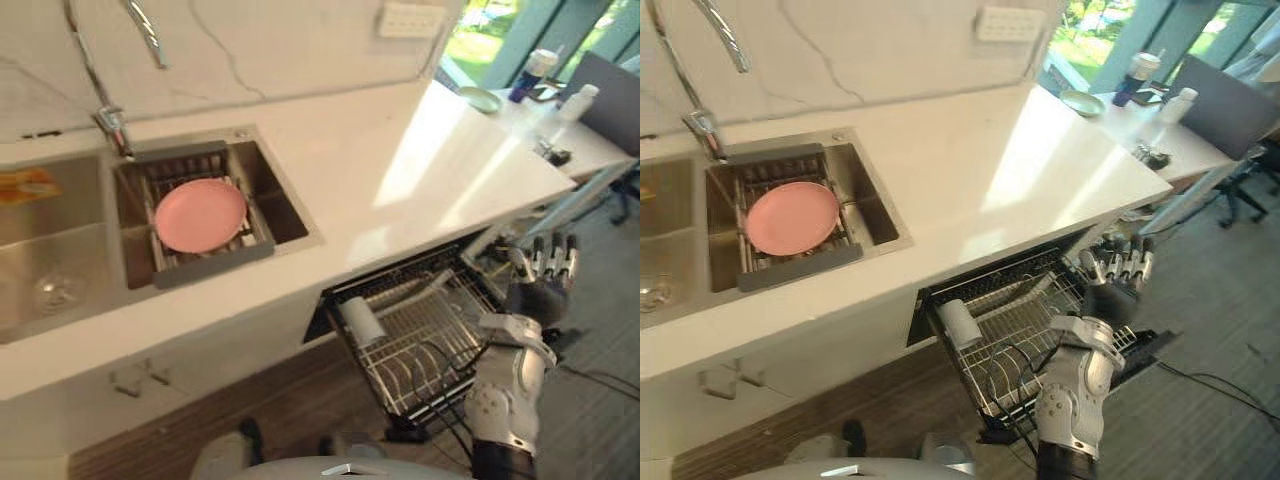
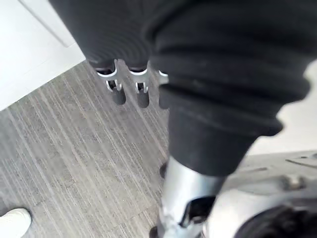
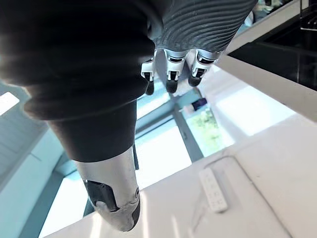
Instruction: Walk over to the sink, pick up the cup, carry it to the dishwasher, place the cup inside the dishwasher, then close the dishwasher door
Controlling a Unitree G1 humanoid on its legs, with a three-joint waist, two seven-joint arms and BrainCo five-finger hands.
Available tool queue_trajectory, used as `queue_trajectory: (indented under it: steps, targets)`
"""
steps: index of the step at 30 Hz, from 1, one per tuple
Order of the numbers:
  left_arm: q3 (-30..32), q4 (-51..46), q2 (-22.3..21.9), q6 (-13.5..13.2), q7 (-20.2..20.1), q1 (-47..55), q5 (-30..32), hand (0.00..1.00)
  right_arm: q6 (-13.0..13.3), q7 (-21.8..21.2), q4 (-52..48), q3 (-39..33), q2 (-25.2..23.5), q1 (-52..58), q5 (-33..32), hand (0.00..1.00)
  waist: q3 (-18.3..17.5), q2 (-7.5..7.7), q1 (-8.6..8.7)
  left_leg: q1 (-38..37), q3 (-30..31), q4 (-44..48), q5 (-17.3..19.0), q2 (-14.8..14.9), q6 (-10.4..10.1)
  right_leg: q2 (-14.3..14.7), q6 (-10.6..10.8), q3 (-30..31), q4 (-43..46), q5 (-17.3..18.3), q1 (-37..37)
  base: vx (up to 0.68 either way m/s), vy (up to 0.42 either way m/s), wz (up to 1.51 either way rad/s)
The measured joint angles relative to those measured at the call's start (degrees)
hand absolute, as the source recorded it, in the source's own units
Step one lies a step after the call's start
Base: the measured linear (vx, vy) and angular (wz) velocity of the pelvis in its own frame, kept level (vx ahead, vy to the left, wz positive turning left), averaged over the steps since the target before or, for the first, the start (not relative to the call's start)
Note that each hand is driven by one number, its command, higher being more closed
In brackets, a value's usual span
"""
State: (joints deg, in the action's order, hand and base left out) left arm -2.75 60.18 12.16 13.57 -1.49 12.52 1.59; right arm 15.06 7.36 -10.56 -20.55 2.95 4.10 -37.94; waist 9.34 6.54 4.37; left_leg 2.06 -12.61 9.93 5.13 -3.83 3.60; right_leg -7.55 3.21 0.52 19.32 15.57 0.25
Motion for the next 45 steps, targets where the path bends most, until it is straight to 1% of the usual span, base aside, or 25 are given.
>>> queue_trajectory:
  steps: [1,3,7,12,14,16,17,18,19,20,21,22,23,25,28,29,30,31,33,34,35,36,39,42,45]
  targets:
    - [0.4,-0.1,-0.4,0.2,-0.1,-0.3,0.6,0.0,0.4,-0.2,0.0,-0.6,0.3,-0.4,0.0,0.0,-0.3,-0.84,-0.14,0.8,0.3,0.1,-0.1,0.2,0.2,0.1,0.2,-0.3,-2.5,-1.3,0.5,0.05,0.039,0.22]
    - [0.5,-0.1,-1.0,0.3,-1.1,-0.4,1.0,0.0,1.2,-1.0,0.0,-0.3,0.8,-0.7,-0.4,0.0,-0.4,-1.39,-0.15,1.2,0.6,-0.4,-0.6,0.5,0.5,0.6,0.5,-0.5,-5.1,-3.1,1.2,0.07,0.017,0.06]
    - [0.5,-0.7,-0.8,0.3,-2.6,-0.7,1.1,0.0,2.0,-0.9,0.0,-0.4,1.1,-2.7,-1.2,0.0,-0.6,-1.61,0.54,0.5,1.3,-1.3,-1.0,0.5,1.0,1.0,0.1,0.2,-6.2,-4.4,2.2,0.07,-0.01,0.06]
    - [0.4,-1.0,-1.1,0.2,-2.4,-1.0,4.4,0.0,2.0,-1.0,0.0,0.0,1.0,-2.9,-0.9,0.0,-0.7,-2.04,0.33,-2.6,1.4,-5.4,-2.5,0.4,0.7,1.2,-0.8,0.3,-5.8,-5.2,3.2,0.03,-0.016,0.01]
    - [0.4,-1.1,-1.3,0.2,-2.2,-1.1,5.6,0.0,1.9,-1.3,0.0,0.7,1.0,-2.9,-0.8,0.0,-0.5,-2.34,0.22,-3.3,1.2,-6.6,-2.6,0.6,0.4,1.2,-0.7,-0.2,-3.8,-5.2,2.4,-0.02,-0.03,-0.08]
    - [0.4,-1.1,-1.6,0.5,-2.3,-1.1,5.3,0.0,1.9,-2.4,0.0,2.5,1.1,-3.0,-0.8,0.0,0.1,-3.4,-0.33,-4.2,0.4,-7.3,-2.8,1.3,0.2,1.5,-0.8,-1.1,3.8,-5.2,-1.5,-0.02,-0.036,-0.24]
    - [0.3,-1.2,-1.7,0.7,-2.3,-1.1,5.2,0.0,1.9,-2.6,0.0,3.0,1.0,-3.0,-0.6,0.0,0.3,-3.66,-0.6,-4.5,0.2,-7.4,-2.4,1.5,0.7,1.5,-1.1,-1.3,7.2,-5.0,-3.4,-0.02,-0.047,-0.3]
    - [0.3,-1.3,-2.0,1.4,-2.4,-1.2,5.3,0.0,1.9,-3.3,0.0,3.7,1.0,-2.9,-0.5,0.0,1.0,-3.93,-0.82,-5.0,0.3,-7.2,-2.1,1.7,0.6,1.4,-2.0,-1.9,12.4,-3.7,-6.3,-0.02,-0.05,-0.15]
    - [0.3,-0.9,-2.1,2.1,-2.5,-1.1,5.3,0.0,2.0,-3.5,-0.3,4.0,0.9,-2.8,-0.5,0.0,1.2,-4.14,-0.78,-5.1,0.2,-6.8,-1.8,2.0,0.2,1.4,-1.9,-2.2,12.8,-2.7,-8.0,-0.02,-0.048,-0.03]
    - [0.3,-0.7,-2.0,2.2,-2.4,-0.9,5.3,0.0,2.0,-3.5,-0.8,4.3,0.9,-2.6,-0.5,0.0,1.2,-4.14,-0.73,-5.0,0.1,-6.8,-1.6,2.1,0.0,1.3,-1.9,-2.3,12.1,-2.9,-8.3,-0.02,-0.049,0.15]
    - [0.4,-0.6,-1.9,2.3,-2.0,-0.4,5.3,0.0,2.0,-3.8,-2.8,4.9,0.9,-2.1,-0.3,0.0,1.1,-3.82,-0.7,-5.3,0.2,-6.6,-1.4,1.8,-0.4,0.6,-2.1,-3.2,8.5,-4.4,-8.4,0.02,-0.097,0.18]
    - [0.5,-0.6,-1.3,2.8,-1.6,0.2,5.5,0.0,1.9,-4.4,-4.3,4.9,0.9,-2.1,0.0,0.0,0.4,-2.08,-0.76,-5.0,0.2,-5.2,-0.8,0.8,-1.2,-0.6,-1.9,-3.4,4.1,-4.4,-8.0,0.05,-0.133,0.24]
    - [0.6,-0.3,-0.8,3.0,-1.6,0.3,5.7,0.0,2.0,-4.8,-4.6,4.8,1.2,-2.3,0.1,0.0,0.2,-1.5,-0.66,-4.7,0.6,-3.8,-0.2,0.8,-1.5,-0.9,0.4,-3.2,3.7,-4.8,-7.7,0.12,-0.187,0.3]
    - [0.5,-0.3,-2.2,4.1,-1.8,0.7,6.6,0.0,2.0,-5.1,-4.5,4.6,3.1,-2.1,0.1,0.0,-0.9,-3.64,-0.87,-2.2,1.0,2.2,2.6,3.9,-3.6,1.2,-0.2,-4.9,2.3,-4.5,-6.8,0.18,-0.212,0.18]
    - [0.7,-0.3,-3.9,4.8,-1.9,1.4,7.3,0.0,1.7,-5.6,-4.5,4.5,4.7,-1.8,0.1,0.0,-1.4,-6.14,-0.56,2.2,-0.2,10.6,5.8,8.3,-4.6,3.6,-1.1,-7.0,-0.3,-4.9,-6.0,0.14,-0.114,0.06]
    - [1.2,-0.3,-4.5,5.1,-1.8,1.0,7.7,0.0,1.3,-5.6,-4.5,3.9,4.7,-1.5,0.1,0.0,-1.1,-7.24,-0.33,4.7,-1.7,17.0,6.4,10.6,-5.1,4.4,-1.6,-7.8,-1.2,-4.7,-4.5,0.17,-0.067,0.2]
    - [3.0,-0.4,-5.0,5.6,-1.7,0.9,7.8,0.0,0.8,-5.6,-4.5,3.6,4.3,-0.9,0.1,0.0,-0.7,-7.79,-0.51,6.1,-3.3,22.4,5.8,12.1,-5.8,4.5,-2.1,-8.1,-2.5,-4.9,-1.9,0.21,-0.044,0.21]
    - [3.1,-0.4,-5.1,6.1,-1.7,1.1,7.8,0.0,0.8,-5.6,-4.5,3.7,4.2,-0.3,0.1,0.0,-0.4,-7.28,-0.69,6.8,-4.6,25.4,5.6,13.0,-6.3,4.2,-2.4,-8.4,-3.7,-5.1,0.0,0.21,0.017,0.18]
    - [3.1,-0.4,-5.5,6.6,-2.0,0.9,8.7,0.0,0.8,-5.6,-4.4,4.1,4.3,-0.2,0.1,0.0,-0.4,-7.2,-0.83,6.6,-6.3,21.4,7.1,13.1,-5.5,3.2,-1.7,-9.4,-4.6,-5.2,1.8,0.16,0.068,0.13]
    - [3.1,-0.5,-5.5,6.7,-2.4,0.9,8.8,0.0,0.7,-5.6,-4.4,4.0,4.7,-0.3,0.2,0.0,-0.5,-7.54,-1.06,5.9,-6.5,13.8,3.8,13.2,-5.5,2.9,-0.6,-9.4,-4.5,-4.8,1.7,0.1,0.088,0.04]
    - [3.1,-0.4,-5.6,6.7,-2.6,0.9,8.8,0.0,0.6,-5.6,-4.4,3.9,5.0,-0.3,0.2,0.0,-0.7,-8.11,-1.08,5.4,-5.9,9.6,-0.5,13.5,-5.3,3.1,-0.2,-9.4,-4.5,-4.5,1.7,0.14,0.145,0.05]
    - [3.9,-0.3,-5.5,6.8,-2.7,0.9,8.9,0.0,-0.1,-5.5,-4.2,4.1,4.2,-0.3,0.2,0.0,-0.8,-7.23,-1.26,4.2,-5.9,7.2,-2.0,11.4,-4.8,1.4,0.3,-8.9,-5.1,-4.0,2.1,0.15,0.151,0.03]
    - [5.7,0.0,-5.4,6.4,-2.2,0.1,8.7,0.0,-0.6,-5.5,-4.2,4.9,4.4,-2.1,0.9,0.0,-0.1,-6.06,-1.23,3.7,-4.5,5.1,-2.5,8.7,-4.6,-0.1,2.0,-9.2,-9.9,-5.7,3.9,0.14,0.123,0.09]
    - [7.2,0.1,-5.5,6.3,-1.7,0.1,7.0,0.0,-0.7,-5.6,-4.2,6.8,4.4,-4.1,2.4,0.0,0.0,-6.0,-1.54,3.0,-4.0,4.9,-2.4,7.8,-4.6,-0.7,2.6,-8.8,-11.9,-7.0,4.9,0.06,0.039,-0.11]
    - [7.4,0.1,-5.5,6.3,-1.9,0.8,4.0,0.0,-0.7,-5.6,-4.1,7.3,4.4,-4.1,2.3,0.0,-0.1,-6.26,-1.65,0.5,-3.0,2.4,-2.4,7.8,-4.6,-0.4,2.4,-7.3,-11.9,-6.9,5.2,0.01,-0.02,-0.3]
